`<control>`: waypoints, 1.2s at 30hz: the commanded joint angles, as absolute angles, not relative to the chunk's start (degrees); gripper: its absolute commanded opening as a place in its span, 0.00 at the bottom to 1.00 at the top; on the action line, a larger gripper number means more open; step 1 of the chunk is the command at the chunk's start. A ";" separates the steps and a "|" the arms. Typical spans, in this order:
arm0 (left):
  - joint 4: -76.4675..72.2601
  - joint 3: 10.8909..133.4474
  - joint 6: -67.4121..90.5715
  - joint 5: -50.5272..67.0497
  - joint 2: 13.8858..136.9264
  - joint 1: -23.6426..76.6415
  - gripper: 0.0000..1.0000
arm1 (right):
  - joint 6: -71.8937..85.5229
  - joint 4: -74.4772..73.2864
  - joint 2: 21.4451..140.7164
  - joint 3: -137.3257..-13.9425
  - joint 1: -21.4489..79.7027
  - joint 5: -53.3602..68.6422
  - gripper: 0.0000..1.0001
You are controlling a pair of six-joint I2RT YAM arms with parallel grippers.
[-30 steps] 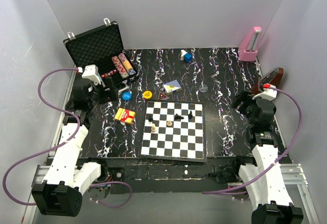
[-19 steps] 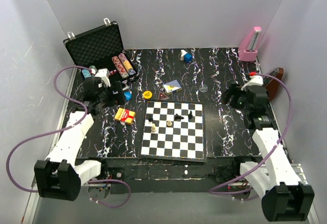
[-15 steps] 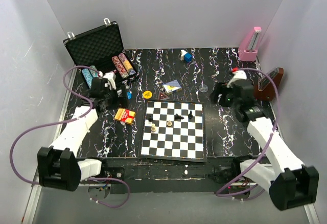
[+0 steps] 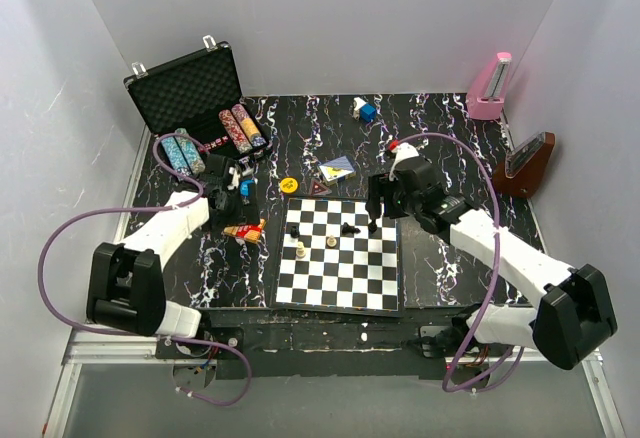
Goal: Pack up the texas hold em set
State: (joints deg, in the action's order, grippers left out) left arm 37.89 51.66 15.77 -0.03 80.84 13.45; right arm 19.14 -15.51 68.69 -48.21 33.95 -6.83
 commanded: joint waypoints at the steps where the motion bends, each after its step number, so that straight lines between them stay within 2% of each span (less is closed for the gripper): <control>1: 43.15 52.48 31.16 -10.36 77.44 13.89 0.98 | 17.85 -16.96 70.66 -53.96 37.17 -13.00 0.80; 5: 41.40 46.60 43.31 -9.75 73.84 14.59 0.98 | 17.75 -16.97 71.63 -54.58 38.06 -14.50 0.80; 11: 35.08 41.75 49.39 -7.30 72.33 14.85 0.98 | 18.98 -15.65 69.61 -53.09 38.76 -12.92 0.80; 17: 28.76 42.54 49.04 -4.57 77.78 14.85 0.98 | 19.86 -15.56 65.75 -50.37 38.94 -12.57 0.80; 25: 22.07 44.99 45.01 -9.31 83.92 14.85 0.98 | 20.22 -15.56 62.14 -47.81 38.94 -12.22 0.80; 31: 20.83 50.79 39.30 -13.09 90.34 14.85 0.98 | 20.30 -16.43 61.70 -48.34 39.02 -11.95 0.80; 36: 20.21 56.15 35.87 -10.73 95.52 14.85 0.98 | 20.39 -16.17 61.35 -48.25 39.02 -11.86 0.80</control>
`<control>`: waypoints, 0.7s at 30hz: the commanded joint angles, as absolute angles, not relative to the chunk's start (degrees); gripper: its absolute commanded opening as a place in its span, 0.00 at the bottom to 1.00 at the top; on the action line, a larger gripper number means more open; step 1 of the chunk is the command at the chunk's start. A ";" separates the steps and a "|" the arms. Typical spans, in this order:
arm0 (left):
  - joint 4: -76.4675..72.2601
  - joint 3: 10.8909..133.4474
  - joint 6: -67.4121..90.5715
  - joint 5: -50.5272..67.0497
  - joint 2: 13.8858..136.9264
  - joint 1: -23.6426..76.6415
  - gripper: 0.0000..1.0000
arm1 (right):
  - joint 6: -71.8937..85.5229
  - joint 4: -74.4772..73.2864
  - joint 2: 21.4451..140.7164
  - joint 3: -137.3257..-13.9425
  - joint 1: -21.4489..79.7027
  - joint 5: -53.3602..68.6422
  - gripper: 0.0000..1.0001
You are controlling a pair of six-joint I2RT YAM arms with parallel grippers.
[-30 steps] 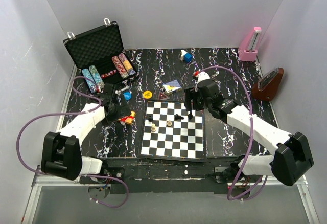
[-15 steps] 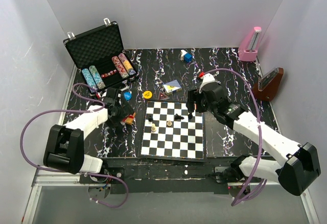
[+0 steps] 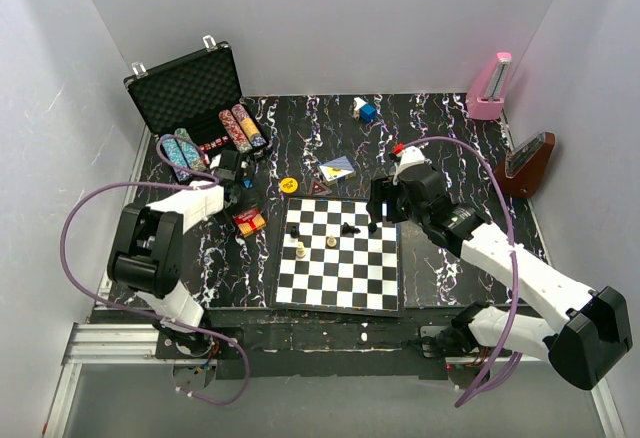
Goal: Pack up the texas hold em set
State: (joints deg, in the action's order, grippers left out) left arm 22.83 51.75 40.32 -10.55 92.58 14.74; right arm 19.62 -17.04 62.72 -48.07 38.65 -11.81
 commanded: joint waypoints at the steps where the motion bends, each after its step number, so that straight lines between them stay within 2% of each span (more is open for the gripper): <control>1: 20.48 57.12 34.82 -10.20 96.41 14.85 0.98 | 20.39 -16.26 61.52 -48.34 39.11 -11.78 0.80; 5: 25.74 60.11 31.38 -11.50 97.82 15.03 0.97 | 20.92 -16.70 61.70 -48.17 39.29 -11.16 0.78; 9: 30.75 59.68 30.50 -11.61 95.63 15.03 0.86 | 21.79 -15.12 61.43 -46.85 39.29 -11.25 0.78; 14: 34.27 59.50 31.38 -10.99 95.80 15.29 0.77 | 22.06 -14.15 63.28 -47.20 39.29 -9.76 0.77; 21: 35.85 60.73 31.11 -10.72 96.86 16.70 0.73 | 22.41 -13.97 64.07 -47.02 39.29 -9.32 0.76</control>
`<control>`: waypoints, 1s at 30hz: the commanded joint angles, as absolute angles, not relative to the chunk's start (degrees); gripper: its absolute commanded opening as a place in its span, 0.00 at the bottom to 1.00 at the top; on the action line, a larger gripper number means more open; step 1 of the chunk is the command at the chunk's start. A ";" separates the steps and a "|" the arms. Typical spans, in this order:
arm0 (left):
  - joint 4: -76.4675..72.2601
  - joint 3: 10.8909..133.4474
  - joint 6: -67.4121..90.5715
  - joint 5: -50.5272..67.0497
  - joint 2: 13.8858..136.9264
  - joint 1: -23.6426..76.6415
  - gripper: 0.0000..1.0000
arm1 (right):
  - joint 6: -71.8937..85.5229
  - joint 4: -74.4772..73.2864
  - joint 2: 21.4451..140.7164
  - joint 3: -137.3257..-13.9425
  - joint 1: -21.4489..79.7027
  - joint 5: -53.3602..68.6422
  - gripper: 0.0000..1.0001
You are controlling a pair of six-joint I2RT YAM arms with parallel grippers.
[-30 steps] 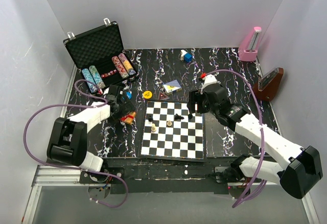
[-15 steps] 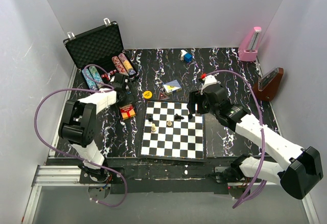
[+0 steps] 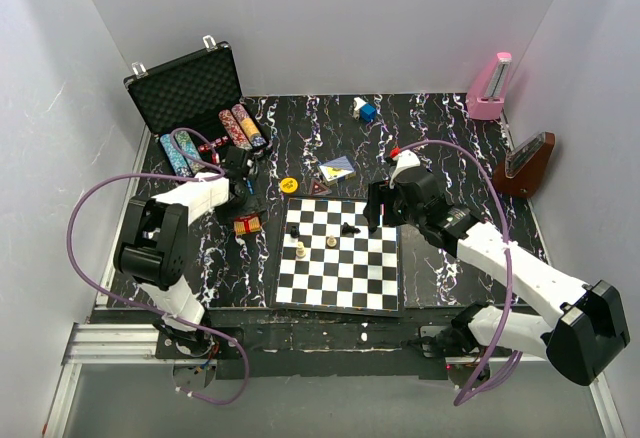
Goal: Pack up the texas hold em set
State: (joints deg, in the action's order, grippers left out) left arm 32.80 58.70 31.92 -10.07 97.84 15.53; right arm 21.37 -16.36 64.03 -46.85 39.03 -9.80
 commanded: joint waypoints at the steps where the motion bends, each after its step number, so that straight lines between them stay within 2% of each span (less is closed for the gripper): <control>1: 36.64 60.99 30.94 -10.90 96.86 16.87 0.73 | 22.33 -14.06 63.90 -46.93 39.29 -9.49 0.76; 6: 37.97 60.21 29.89 -9.49 95.89 17.23 0.73 | 22.33 -13.97 63.81 -46.85 39.29 -9.93 0.76; 9: 38.58 60.64 28.74 -9.67 96.76 17.40 0.65 | 21.97 -14.15 64.33 -47.20 39.38 -9.84 0.77; 11: 39.46 61.52 28.56 -9.93 97.90 17.31 0.51 | 21.80 -14.33 64.51 -47.37 39.29 -9.84 0.76; 14: 39.64 62.31 29.00 -10.19 97.04 17.40 0.21 | 21.71 -14.94 63.90 -47.11 39.29 -10.19 0.76; 17: 41.13 65.47 27.96 -11.51 94.93 17.40 0.10 | 21.62 -15.29 62.85 -46.50 39.29 -11.07 0.76; 21: 44.38 74.07 21.91 -13.97 93.95 17.23 0.07 | 21.53 -15.91 61.44 -45.97 39.29 -11.95 0.76; 27: 46.23 85.85 0.29 -16.08 98.34 15.65 0.00 | 21.18 -16.26 58.80 -45.26 39.29 -12.74 0.76; 30: 44.83 90.34 -7.36 -13.90 100.71 12.67 0.00 | 21.01 -16.43 57.14 -44.74 39.29 -13.18 0.76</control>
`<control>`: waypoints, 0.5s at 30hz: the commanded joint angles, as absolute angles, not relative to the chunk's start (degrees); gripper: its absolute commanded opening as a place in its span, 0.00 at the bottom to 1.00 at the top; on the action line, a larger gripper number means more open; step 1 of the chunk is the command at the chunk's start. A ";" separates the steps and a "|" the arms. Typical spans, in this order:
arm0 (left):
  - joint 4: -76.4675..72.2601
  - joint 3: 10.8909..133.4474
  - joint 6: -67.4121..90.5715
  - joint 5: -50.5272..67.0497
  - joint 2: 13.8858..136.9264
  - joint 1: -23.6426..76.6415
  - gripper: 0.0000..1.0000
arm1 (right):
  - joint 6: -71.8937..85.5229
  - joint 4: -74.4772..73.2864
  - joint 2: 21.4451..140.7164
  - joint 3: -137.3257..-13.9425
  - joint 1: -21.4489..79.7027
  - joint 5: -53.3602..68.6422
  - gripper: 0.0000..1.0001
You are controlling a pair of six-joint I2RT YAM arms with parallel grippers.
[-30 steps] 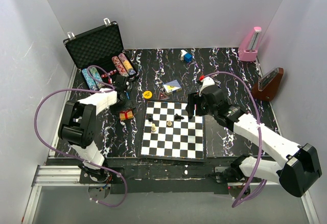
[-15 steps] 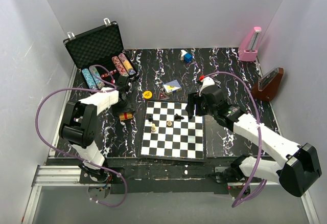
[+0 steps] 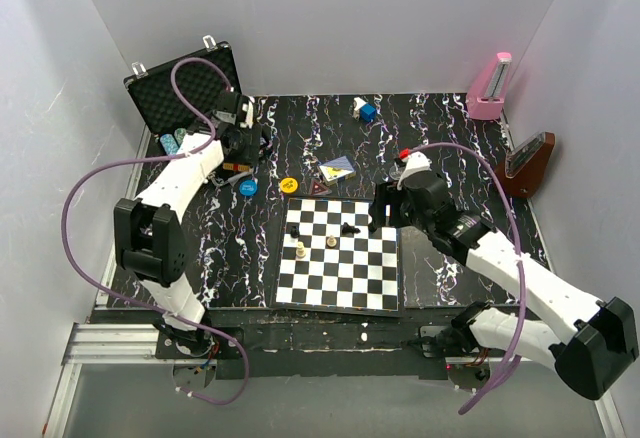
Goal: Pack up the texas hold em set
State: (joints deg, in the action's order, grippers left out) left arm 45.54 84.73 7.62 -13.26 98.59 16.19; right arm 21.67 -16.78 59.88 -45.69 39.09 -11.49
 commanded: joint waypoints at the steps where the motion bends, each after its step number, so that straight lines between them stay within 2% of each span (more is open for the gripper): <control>1: 43.95 91.48 -9.04 -12.76 101.16 11.35 0.00 | 20.92 -16.52 56.61 -44.56 39.29 -13.36 0.75; 10: 38.23 99.40 -25.03 -7.66 108.45 4.75 0.00 | 18.37 -17.66 53.53 -43.77 39.29 -15.29 0.76; 15: 37.88 102.12 -27.42 -2.91 112.23 2.46 0.00 | 17.84 -18.46 52.21 -43.42 39.29 -13.80 0.76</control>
